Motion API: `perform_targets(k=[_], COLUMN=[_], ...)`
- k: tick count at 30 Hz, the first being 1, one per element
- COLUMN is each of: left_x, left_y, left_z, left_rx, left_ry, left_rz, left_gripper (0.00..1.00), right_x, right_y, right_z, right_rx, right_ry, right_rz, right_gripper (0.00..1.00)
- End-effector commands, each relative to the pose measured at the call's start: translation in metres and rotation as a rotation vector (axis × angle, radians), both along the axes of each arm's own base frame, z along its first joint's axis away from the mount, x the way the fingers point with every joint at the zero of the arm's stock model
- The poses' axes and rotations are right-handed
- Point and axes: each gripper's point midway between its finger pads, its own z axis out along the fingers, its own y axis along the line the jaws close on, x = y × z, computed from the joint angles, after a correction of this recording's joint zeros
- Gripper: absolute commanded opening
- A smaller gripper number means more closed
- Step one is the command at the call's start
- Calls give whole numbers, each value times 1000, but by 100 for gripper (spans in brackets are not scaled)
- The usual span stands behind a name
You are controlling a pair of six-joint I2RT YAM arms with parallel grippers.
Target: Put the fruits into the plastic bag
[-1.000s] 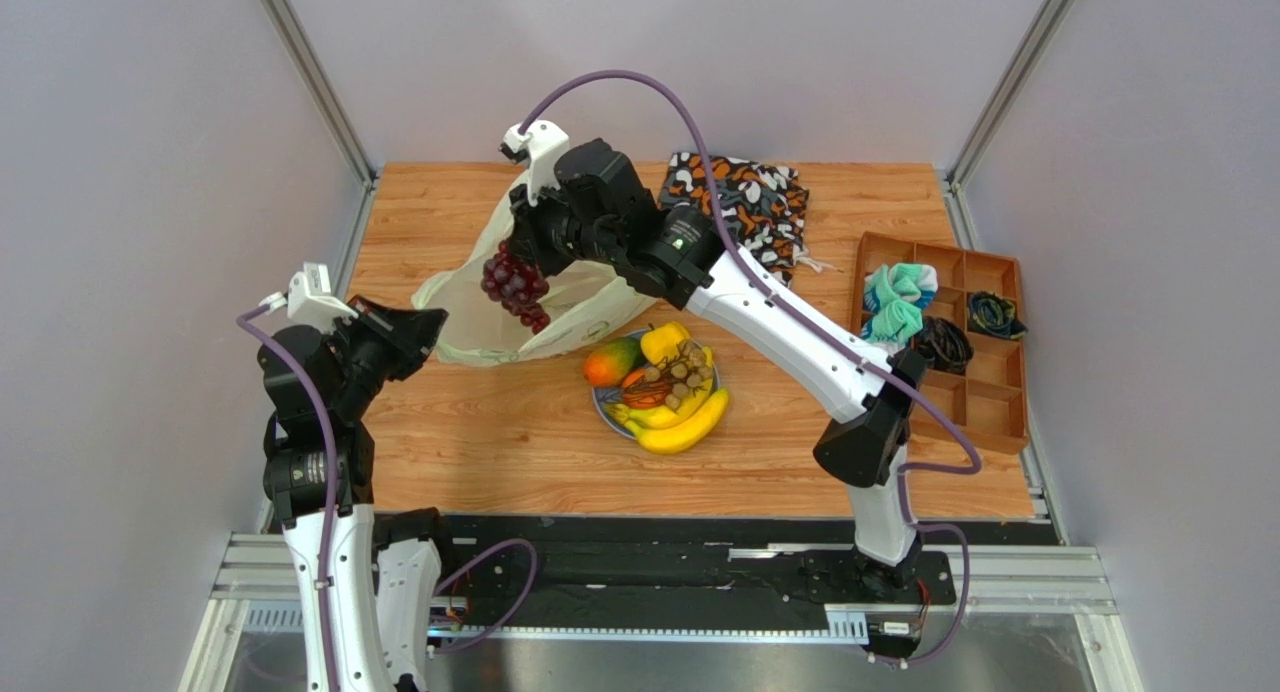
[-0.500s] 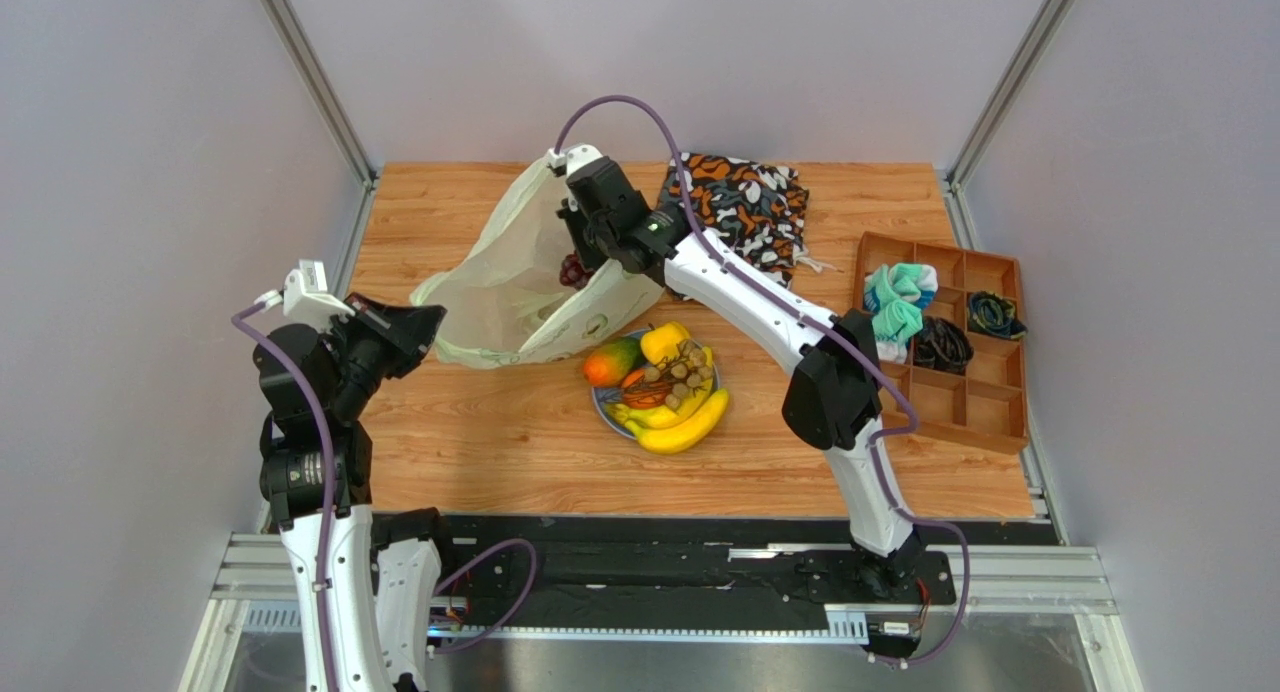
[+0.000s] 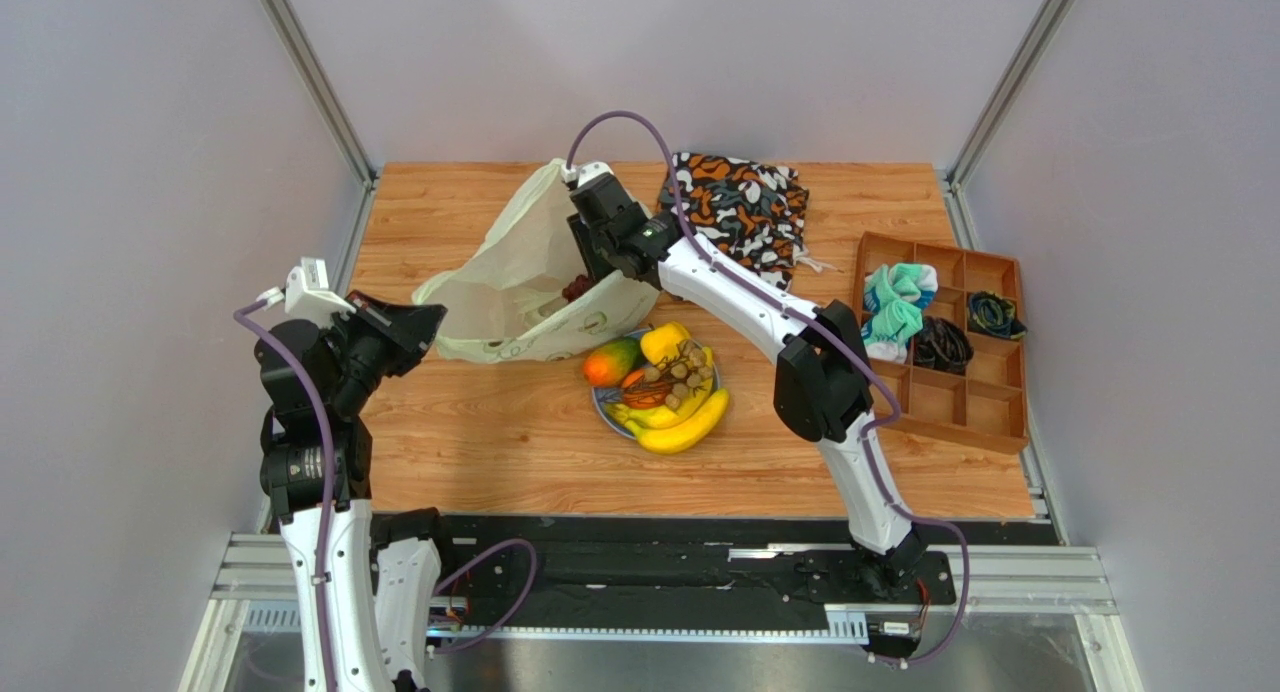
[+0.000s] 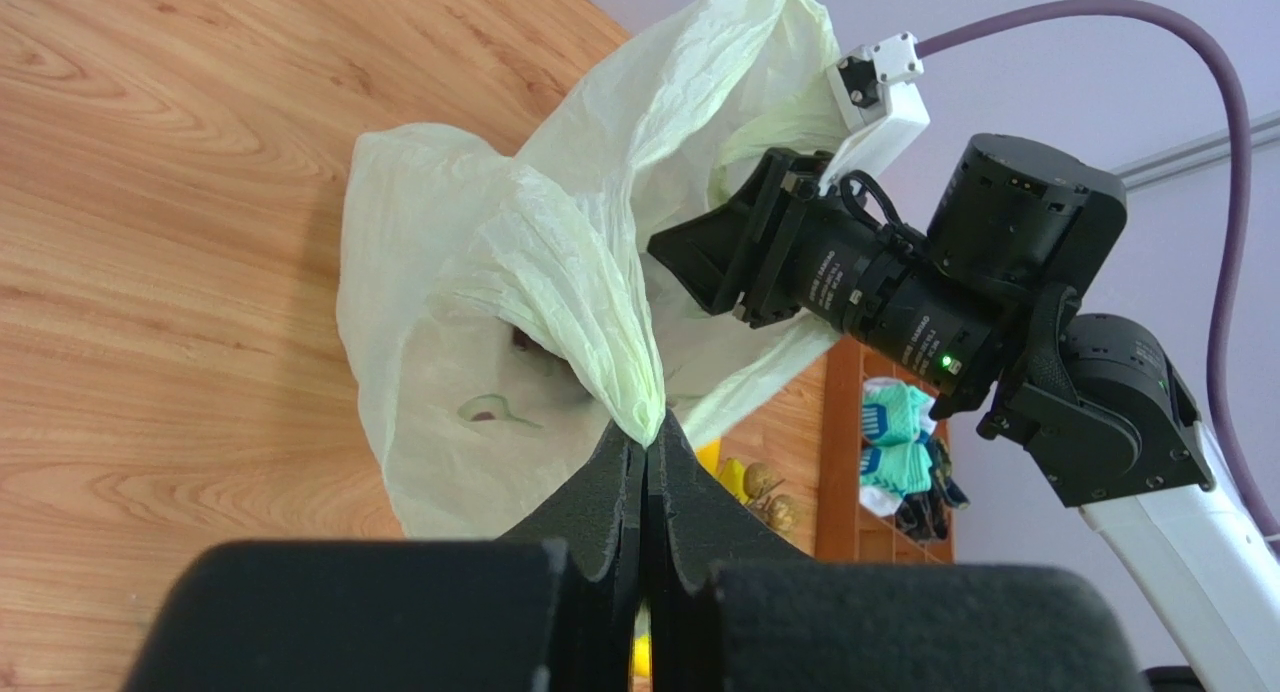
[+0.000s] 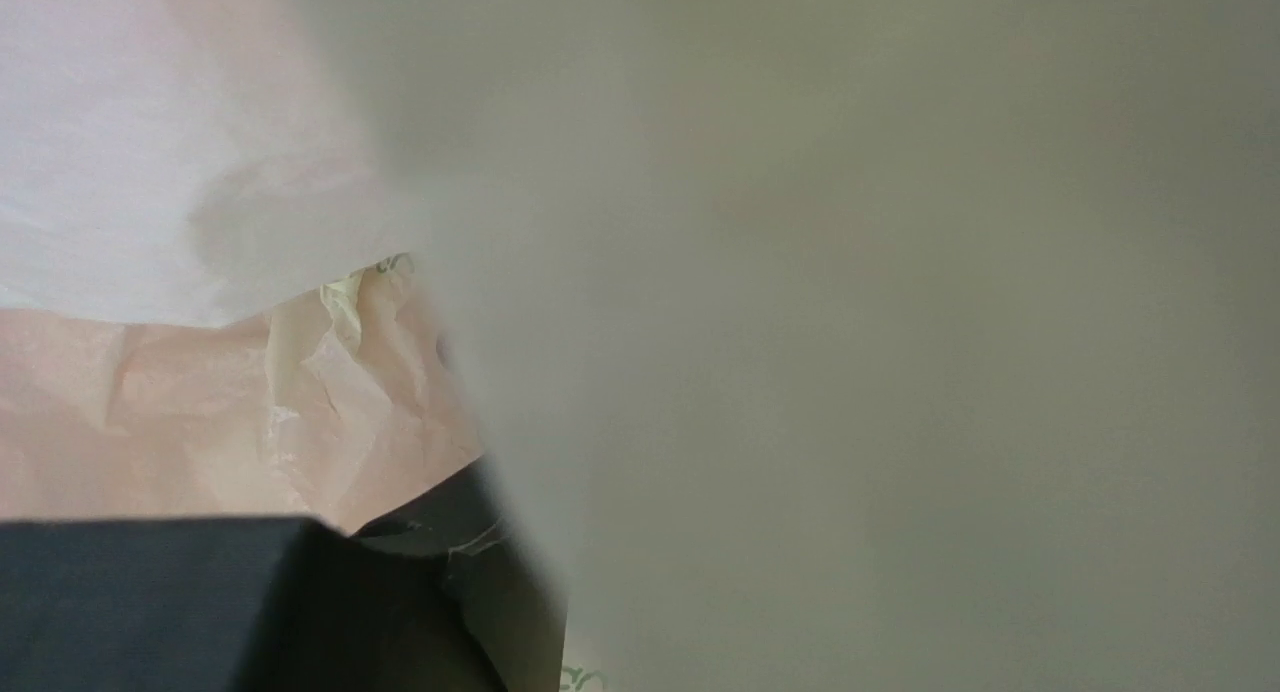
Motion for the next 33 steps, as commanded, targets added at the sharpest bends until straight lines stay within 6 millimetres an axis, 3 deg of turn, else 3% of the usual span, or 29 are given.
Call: perform_targets(k=[1, 2, 4, 12, 15, 22, 23, 25, 26, 28, 29, 30, 31, 32, 33], left_x=[2, 2, 2, 1, 1, 3, 2, 2, 2, 2, 1, 1, 1, 0, 0], left_y=[-2, -2, -3, -2, -2, -3, -2, -2, -1, -1, 0, 0, 0, 1, 1], left_z=[15, 15, 15, 13, 11, 3, 3, 0, -2, -5, -7, -8, -10, -11, -12], left_rx=[-1, -2, -1, -4, -8, -20, -19, -18, -18, -14, -13, -12, -11, -9, -7], left_ry=[-47, -48, -49, -45, -40, -26, -28, -22, -18, -11, -5, -2, 2, 6, 7], left_rz=[-12, -13, -16, -10, -9, -10, -9, -4, -2, 2, 5, 7, 8, 9, 10], left_gripper=[0, 0, 0, 0, 0, 0, 0, 0, 0, 0, 0, 0, 0, 0, 0], right_x=[7, 7, 5, -3, -14, -81, -92, -114, -126, -141, -146, -157, -158, -161, -171], right_y=[7, 7, 8, 18, 31, 68, 65, 67, 57, 48, 42, 27, 19, 11, -4], right_z=[23, 27, 30, 50, 74, 168, 190, 206, 227, 241, 230, 248, 245, 226, 231], right_rx=[67, 75, 82, 139, 218, 478, 511, 554, 579, 599, 582, 597, 581, 545, 536], right_ry=[-44, -47, -48, -52, -48, -37, -59, -42, -68, -79, -54, -86, -90, -63, -68], right_rz=[4, 6, 14, 78, 153, 463, 491, 549, 563, 575, 568, 565, 537, 516, 499], right_gripper=[47, 54, 58, 59, 60, 70, 71, 72, 72, 72, 72, 72, 72, 72, 72])
